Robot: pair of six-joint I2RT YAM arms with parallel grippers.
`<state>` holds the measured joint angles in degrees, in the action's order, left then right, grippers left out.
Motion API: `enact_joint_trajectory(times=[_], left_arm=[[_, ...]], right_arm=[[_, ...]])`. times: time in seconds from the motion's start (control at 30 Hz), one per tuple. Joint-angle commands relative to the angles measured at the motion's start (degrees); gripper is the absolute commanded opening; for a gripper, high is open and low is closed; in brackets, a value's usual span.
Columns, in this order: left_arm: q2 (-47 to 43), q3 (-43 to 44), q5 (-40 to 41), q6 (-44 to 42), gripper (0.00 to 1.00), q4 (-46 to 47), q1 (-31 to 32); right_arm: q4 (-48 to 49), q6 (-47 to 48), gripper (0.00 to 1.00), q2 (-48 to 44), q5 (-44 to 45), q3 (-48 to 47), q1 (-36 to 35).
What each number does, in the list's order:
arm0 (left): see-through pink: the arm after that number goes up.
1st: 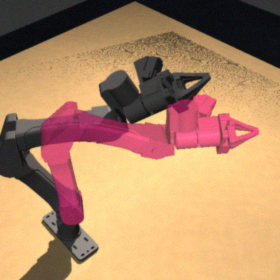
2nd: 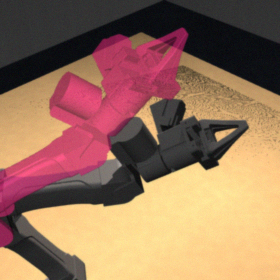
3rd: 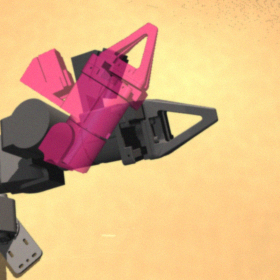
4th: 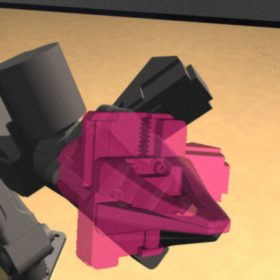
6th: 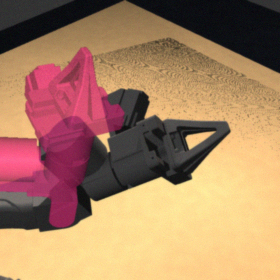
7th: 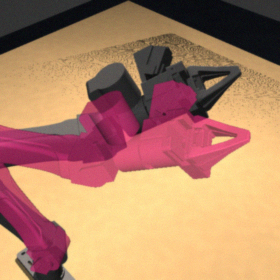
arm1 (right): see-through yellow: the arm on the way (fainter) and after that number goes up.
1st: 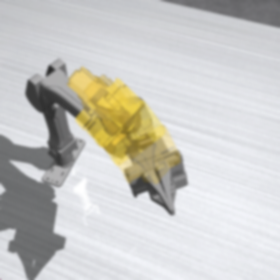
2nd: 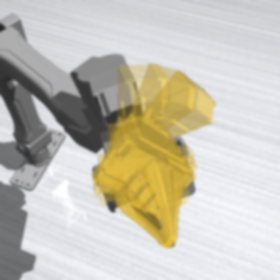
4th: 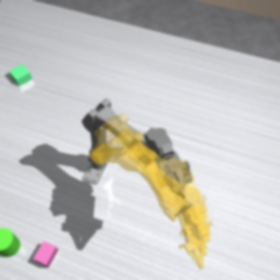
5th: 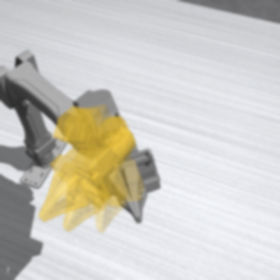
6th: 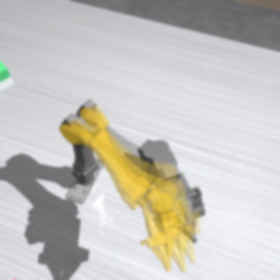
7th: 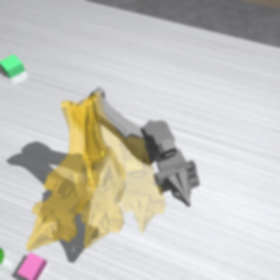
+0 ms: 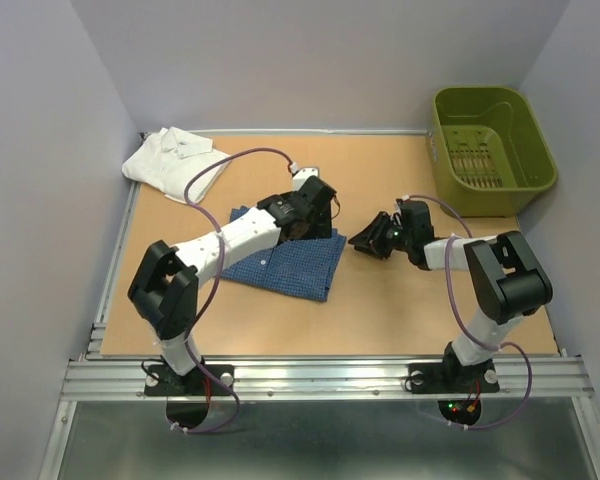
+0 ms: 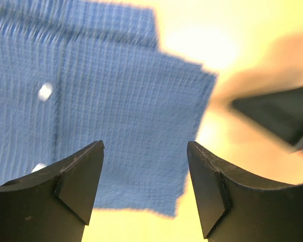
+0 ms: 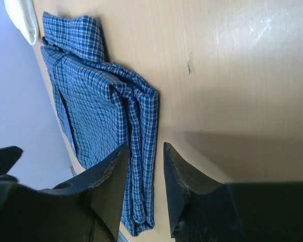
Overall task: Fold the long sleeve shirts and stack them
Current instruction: Fold the shirt
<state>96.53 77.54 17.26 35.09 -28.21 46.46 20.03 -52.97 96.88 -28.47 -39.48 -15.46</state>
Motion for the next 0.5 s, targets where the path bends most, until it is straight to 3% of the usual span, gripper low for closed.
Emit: enact_joint_trajectory(times=[0.0, 0.17, 0.47], left_arm=[[7.15, 7.60, 5.67, 2.44, 0.77, -0.79, 1.53], [14.03, 14.21, 7.00, 3.76, 0.76, -3.08, 2.50], [16.41, 14.84, 6.21, 4.64, 0.75, -2.82, 2.67]], right_arm=[[6.94, -2.83, 0.40, 2.60, 0.08, 0.11, -0.36], [7.74, -3.37, 0.40, 6.30, 0.61, -1.21, -0.36], [7.92, -2.84, 0.40, 10.87, 0.60, -3.05, -0.62]])
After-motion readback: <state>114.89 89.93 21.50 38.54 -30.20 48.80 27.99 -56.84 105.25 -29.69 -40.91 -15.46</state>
